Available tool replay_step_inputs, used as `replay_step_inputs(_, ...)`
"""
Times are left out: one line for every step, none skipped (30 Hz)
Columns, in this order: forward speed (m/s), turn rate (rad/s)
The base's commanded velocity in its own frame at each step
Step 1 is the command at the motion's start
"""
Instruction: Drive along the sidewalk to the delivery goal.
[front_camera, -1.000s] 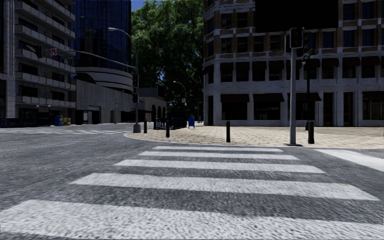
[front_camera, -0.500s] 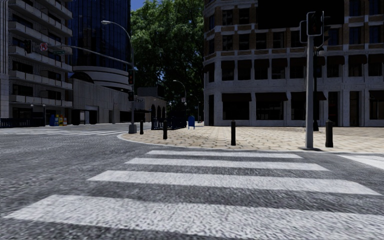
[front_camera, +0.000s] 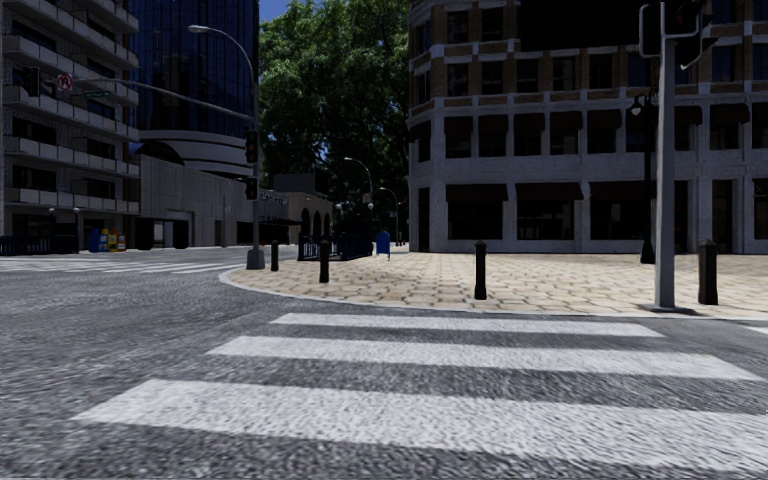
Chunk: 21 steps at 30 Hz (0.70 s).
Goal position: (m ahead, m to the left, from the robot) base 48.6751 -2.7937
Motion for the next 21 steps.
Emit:
replay_step_inputs(1.68,0.00)
replay_step_inputs(1.68,0.00)
replay_step_inputs(1.68,0.00)
replay_step_inputs(1.68,0.00)
replay_step_inputs(1.68,0.00)
replay_step_inputs(1.68,0.00)
replay_step_inputs(1.68,0.00)
replay_step_inputs(1.68,0.00)
replay_step_inputs(1.68,0.00)
replay_step_inputs(1.68,0.00)
replay_step_inputs(1.68,0.00)
replay_step_inputs(1.68,0.00)
replay_step_inputs(1.68,0.00)
replay_step_inputs(1.68,0.00)
replay_step_inputs(1.68,0.00)
replay_step_inputs(1.68,0.00)
replay_step_inputs(1.68,0.00)
replay_step_inputs(1.68,0.00)
replay_step_inputs(1.67,0.00)
replay_step_inputs(1.67,0.00)
replay_step_inputs(1.67,0.00)
